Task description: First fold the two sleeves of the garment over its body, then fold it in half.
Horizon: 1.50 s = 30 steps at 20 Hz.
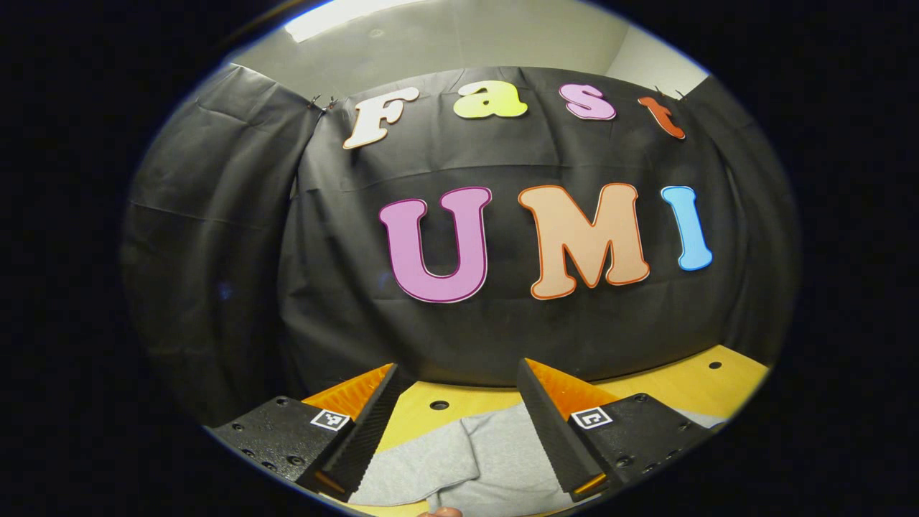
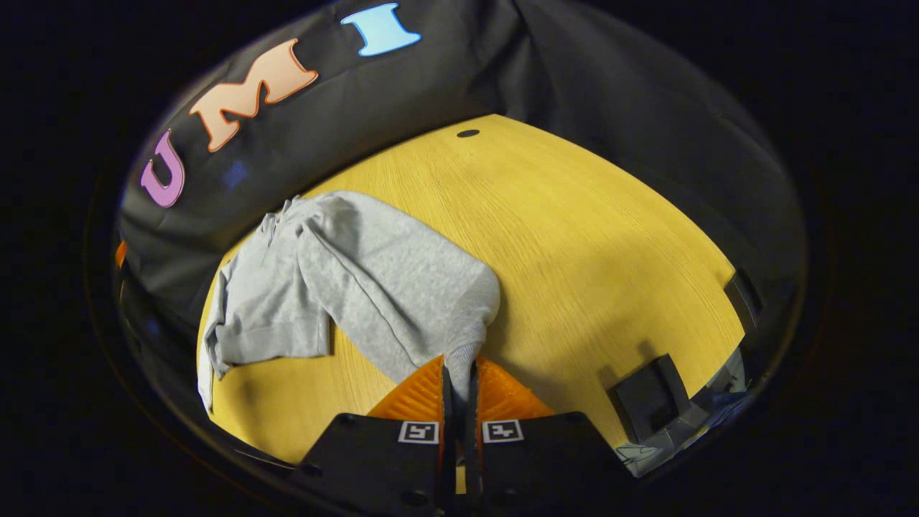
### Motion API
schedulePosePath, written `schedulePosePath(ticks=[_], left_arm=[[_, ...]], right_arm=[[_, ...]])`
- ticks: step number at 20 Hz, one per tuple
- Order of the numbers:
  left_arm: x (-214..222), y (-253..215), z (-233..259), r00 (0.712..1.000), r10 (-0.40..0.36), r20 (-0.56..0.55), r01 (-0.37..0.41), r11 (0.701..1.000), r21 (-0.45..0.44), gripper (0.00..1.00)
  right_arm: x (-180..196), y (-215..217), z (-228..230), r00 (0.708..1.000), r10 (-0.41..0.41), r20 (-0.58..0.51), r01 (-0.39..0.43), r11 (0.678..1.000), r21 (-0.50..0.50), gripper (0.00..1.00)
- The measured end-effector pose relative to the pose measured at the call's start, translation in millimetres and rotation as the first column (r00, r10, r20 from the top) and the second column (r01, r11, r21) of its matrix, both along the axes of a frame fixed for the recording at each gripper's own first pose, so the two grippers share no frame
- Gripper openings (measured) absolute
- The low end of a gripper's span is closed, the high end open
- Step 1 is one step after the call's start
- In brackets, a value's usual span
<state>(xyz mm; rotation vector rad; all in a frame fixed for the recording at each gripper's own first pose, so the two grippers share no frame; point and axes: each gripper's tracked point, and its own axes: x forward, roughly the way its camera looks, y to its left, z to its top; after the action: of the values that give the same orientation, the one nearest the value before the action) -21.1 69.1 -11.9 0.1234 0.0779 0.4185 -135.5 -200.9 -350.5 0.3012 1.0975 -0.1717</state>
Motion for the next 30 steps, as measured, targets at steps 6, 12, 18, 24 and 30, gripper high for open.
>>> schedulePosePath(ticks=[6, 12, 18, 24, 30], left_arm=[[-12, 38, -8, 0.999, 0.043, -0.002, -0.043, 0.999, -0.016, 0.96], [-32, 78, -14, 0.993, 0.121, -0.012, -0.121, 0.992, -0.029, 0.95], [-61, 118, -8, 0.979, 0.205, -0.003, -0.205, 0.978, -0.020, 0.95], [-86, 150, -10, 0.963, 0.267, -0.013, -0.268, 0.963, -0.014, 0.95], [-101, 170, -15, 0.953, 0.301, -0.019, -0.302, 0.953, -0.023, 0.96]], right_arm=[[67, 25, 35, 0.994, 0.004, 0.108, -0.006, 1.000, 0.012, 0.06], [140, 66, 66, 0.978, 0.029, 0.204, -0.038, 0.999, 0.039, 0.07], [197, 116, 78, 0.958, 0.094, 0.270, -0.111, 0.992, 0.051, 0.07], [242, 195, 90, 0.931, 0.164, 0.325, -0.205, 0.974, 0.094, 0.07], [265, 268, 92, 0.908, 0.230, 0.351, -0.288, 0.950, 0.121, 0.07]])
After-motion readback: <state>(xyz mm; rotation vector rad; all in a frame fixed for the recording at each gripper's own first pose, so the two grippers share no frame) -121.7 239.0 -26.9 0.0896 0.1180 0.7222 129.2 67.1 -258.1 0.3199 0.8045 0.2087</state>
